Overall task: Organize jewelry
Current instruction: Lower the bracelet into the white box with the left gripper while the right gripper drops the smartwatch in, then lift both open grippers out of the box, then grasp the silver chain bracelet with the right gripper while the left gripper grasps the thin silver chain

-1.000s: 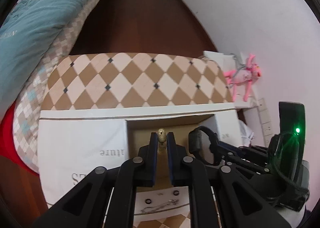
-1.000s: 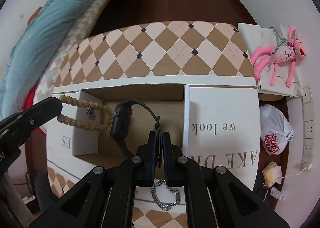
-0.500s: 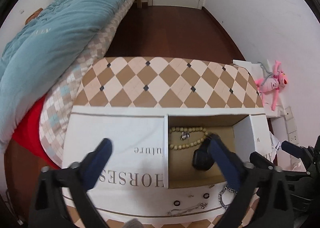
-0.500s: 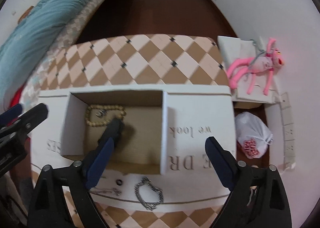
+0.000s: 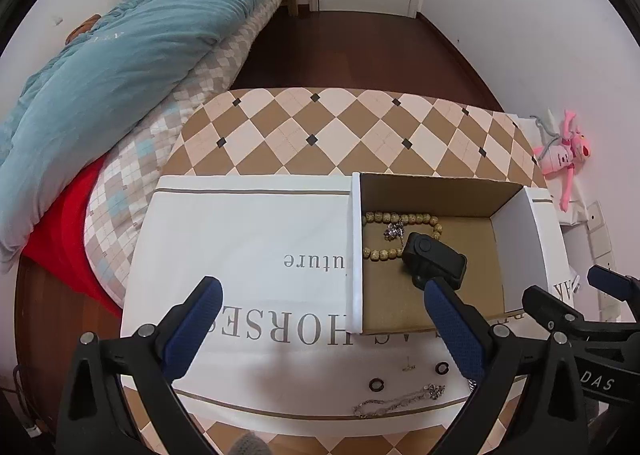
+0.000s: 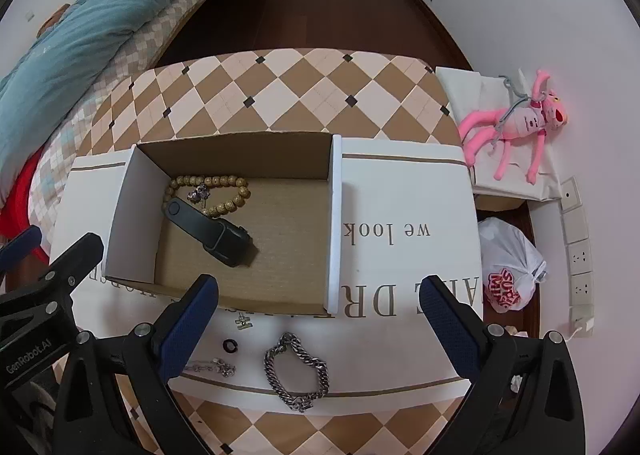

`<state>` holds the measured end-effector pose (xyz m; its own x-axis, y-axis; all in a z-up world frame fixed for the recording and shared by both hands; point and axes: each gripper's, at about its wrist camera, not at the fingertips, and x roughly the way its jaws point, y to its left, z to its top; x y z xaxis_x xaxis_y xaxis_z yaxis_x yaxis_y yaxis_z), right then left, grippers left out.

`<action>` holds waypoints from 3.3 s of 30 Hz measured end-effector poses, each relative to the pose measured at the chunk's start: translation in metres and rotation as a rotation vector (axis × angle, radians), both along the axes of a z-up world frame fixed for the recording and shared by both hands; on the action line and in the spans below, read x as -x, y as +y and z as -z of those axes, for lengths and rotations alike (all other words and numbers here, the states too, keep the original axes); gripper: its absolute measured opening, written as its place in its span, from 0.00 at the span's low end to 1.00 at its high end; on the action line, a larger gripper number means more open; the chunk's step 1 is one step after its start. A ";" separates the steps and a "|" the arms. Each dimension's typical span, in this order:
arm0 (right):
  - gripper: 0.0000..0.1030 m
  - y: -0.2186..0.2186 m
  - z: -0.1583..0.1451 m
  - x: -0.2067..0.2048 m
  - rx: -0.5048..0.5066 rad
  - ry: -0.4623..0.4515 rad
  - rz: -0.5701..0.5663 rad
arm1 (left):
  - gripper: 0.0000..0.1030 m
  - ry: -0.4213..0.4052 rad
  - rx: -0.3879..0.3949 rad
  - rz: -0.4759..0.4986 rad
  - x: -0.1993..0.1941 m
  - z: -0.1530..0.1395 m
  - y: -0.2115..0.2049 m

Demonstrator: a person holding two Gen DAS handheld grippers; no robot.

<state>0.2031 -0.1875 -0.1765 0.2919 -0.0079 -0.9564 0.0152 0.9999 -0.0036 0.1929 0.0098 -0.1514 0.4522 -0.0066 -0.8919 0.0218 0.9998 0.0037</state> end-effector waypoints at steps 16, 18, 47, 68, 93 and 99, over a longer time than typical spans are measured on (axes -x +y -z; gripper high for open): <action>0.99 -0.012 -0.072 0.043 -0.016 -0.186 0.056 | 1.00 -0.197 -0.075 -0.054 0.050 -0.083 0.004; 0.99 -0.013 -0.085 0.052 -0.021 -0.215 0.058 | 1.00 -0.222 -0.078 -0.055 0.060 -0.092 0.005; 0.21 -0.003 0.081 0.082 0.011 0.004 0.036 | 1.00 0.098 -0.178 -0.089 0.088 0.071 0.028; 0.08 -0.061 0.042 0.104 -0.089 -0.061 0.177 | 0.98 0.134 -0.023 0.139 0.095 0.079 -0.056; 0.08 -0.084 0.046 0.114 -0.201 -0.042 0.265 | 0.03 0.162 0.141 0.201 0.090 0.068 -0.073; 0.08 -0.063 0.019 0.119 -0.263 -0.080 0.195 | 0.03 0.128 0.226 0.138 0.102 0.031 -0.027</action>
<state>0.0838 -0.2503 -0.1955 0.3830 0.1728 -0.9074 0.1965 0.9446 0.2628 0.0913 -0.0175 -0.1825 0.3175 -0.2654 -0.9104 0.1437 0.9624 -0.2304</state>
